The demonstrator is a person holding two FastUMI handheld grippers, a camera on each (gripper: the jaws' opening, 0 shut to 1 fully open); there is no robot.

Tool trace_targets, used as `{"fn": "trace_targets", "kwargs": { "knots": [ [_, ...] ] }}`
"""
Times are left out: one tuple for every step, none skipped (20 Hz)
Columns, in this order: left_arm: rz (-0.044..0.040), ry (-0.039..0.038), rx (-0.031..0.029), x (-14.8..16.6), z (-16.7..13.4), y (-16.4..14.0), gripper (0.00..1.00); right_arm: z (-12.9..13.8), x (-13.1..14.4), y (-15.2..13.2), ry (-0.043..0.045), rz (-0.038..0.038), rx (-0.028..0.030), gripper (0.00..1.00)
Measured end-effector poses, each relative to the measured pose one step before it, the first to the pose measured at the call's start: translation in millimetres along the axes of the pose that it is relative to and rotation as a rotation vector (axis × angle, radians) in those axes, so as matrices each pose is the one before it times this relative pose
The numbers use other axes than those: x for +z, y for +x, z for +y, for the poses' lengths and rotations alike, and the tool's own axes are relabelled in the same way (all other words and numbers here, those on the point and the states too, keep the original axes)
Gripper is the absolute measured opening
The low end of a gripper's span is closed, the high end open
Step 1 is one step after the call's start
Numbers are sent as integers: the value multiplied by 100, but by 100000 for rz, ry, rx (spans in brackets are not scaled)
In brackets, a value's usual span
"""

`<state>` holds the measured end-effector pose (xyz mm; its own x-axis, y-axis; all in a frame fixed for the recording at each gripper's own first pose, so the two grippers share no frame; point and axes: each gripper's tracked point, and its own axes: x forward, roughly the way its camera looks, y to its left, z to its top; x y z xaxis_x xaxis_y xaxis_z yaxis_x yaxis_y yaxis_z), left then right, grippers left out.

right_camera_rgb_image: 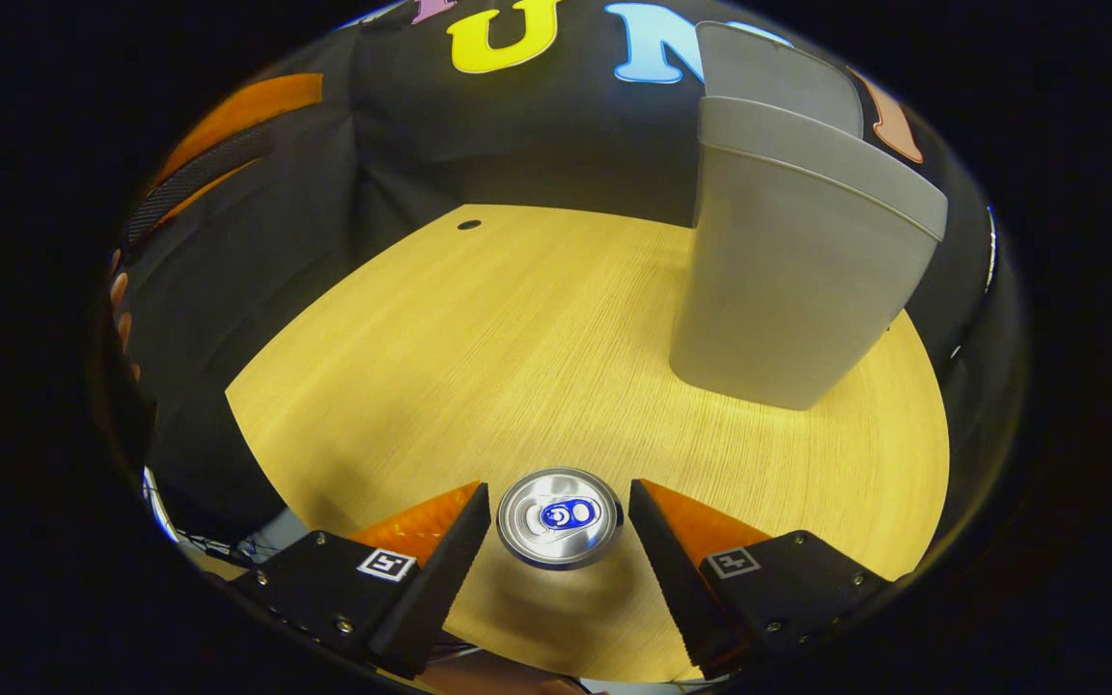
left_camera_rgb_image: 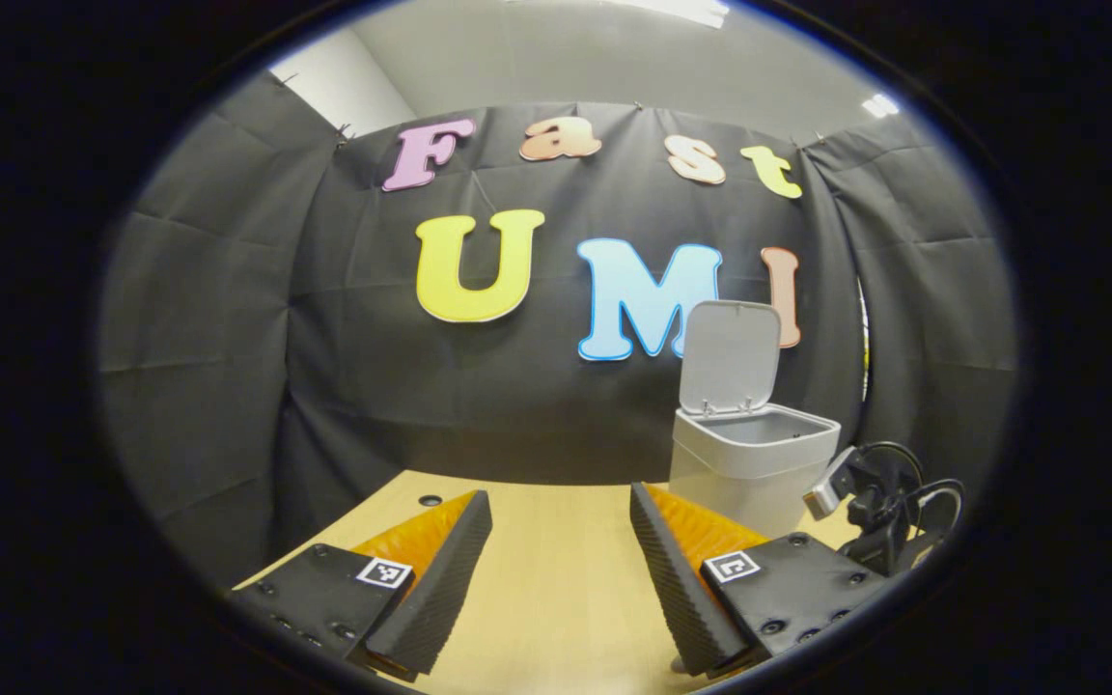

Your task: Press the lid of the desktop garbage bin to open it, pick up the crumpled paper on the desktop and throw it into the bin, then pick up the pop can on the desktop and drop it into the bin, and finally close the garbage bin lid.

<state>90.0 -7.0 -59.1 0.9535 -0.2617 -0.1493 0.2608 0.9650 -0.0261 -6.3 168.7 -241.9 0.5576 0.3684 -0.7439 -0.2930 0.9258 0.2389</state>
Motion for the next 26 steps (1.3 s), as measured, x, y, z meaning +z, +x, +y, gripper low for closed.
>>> {"fn": "trace_targets", "kwargs": {
  "knots": [
    [237, -136, -58, 39, -40, -20, 96, -116, -229, 164, -220, 951, -64, 93],
    [294, 51, 222, -153, 6, -65, 96, -76, 40, 105, -267, 711, 51, 94],
    [160, 57, -174, -192, 59, -44, 94, 47, -212, 63, -253, 726, 150, 93],
    [100, -4, -8, -53, -50, -38, 94, -27, -61, 94, 80, 687, 242, 94],
    [62, -45, -64, -9, -15, -13, 94, -111, -145, 113, -10, 701, 83, 94],
    [86, -47, -223, 38, -213, -37, 94, -174, -130, 60, 165, 926, -374, 94],
    [188, -86, -155, -23, -136, -29, 94, -133, -327, -10, 113, 550, -363, 94],
    [320, -92, -274, -185, -17, 60, 96, -83, 121, 97, 551, 313, 114, 93],
    [440, -48, -177, -102, 1, -12, 96, -131, 81, -80, 561, -315, 114, 87],
    [138, 42, -275, -112, -183, 65, 94, -119, -2, -69, 481, -21, 42, 87],
    [40, 173, -376, 23, -83, 28, 94, -8, -170, -113, 318, -120, -73, 86],
    [202, 297, -279, 36, -146, 133, 94, 22, 121, -66, 151, -290, -80, 86],
    [402, 304, -242, -112, -25, 51, 94, 71, 169, -93, 294, -1239, 234, 84],
    [328, 203, -139, -87, -39, 6, 96, -41, 400, -189, 295, -1887, 366, 84],
    [200, -37, -76, -32, 18, 124, 96, -87, 267, -198, 47, -2217, -140, 84],
    [213, -307, -285, -86, -11, 110, 94, -121, 519, -317, 35, -2316, -405, 84],
    [321, -442, -400, -112, -17, 30, 94, -14, 288, -335, 159, -2231, -382, 83],
    [235, -399, -409, -165, -160, 168, 96, -78, 431, -280, 208, -2176, -306, 83],
    [226, -212, -348, -31, -111, 122, 96, -24, 235, -143, 267, -2078, -156, 83],
    [311, -25, -417, -138, -108, -25, 94, 6, 370, -237, 310, -1452, 431, 83],
    [255, 134, -234, -78, -62, 104, 96, -142, 420, -362, 905, -1519, 149, 83],
    [-110, 210, -300, -35, -58, 42, 96, -205, 694, -681, 1026, -1864, -165, 83],
    [-152, 249, -202, 77, -24, 6, 96, -202, 779, -606, 762, -2290, -492, 83],
    [-147, 325, -126, -6, -46, 86, 96, -388, 993, -722, 733, -2737, -496, 83],
    [-143, 224, -42, -3, -18, 32, 96, -430, 1042, -581, 1172, -2923, -570, 83],
    [-130, -68, -192, 61, -100, 53, 96, -362, 1215, -588, 1220, -2893, -100, 83]
  ]
}}
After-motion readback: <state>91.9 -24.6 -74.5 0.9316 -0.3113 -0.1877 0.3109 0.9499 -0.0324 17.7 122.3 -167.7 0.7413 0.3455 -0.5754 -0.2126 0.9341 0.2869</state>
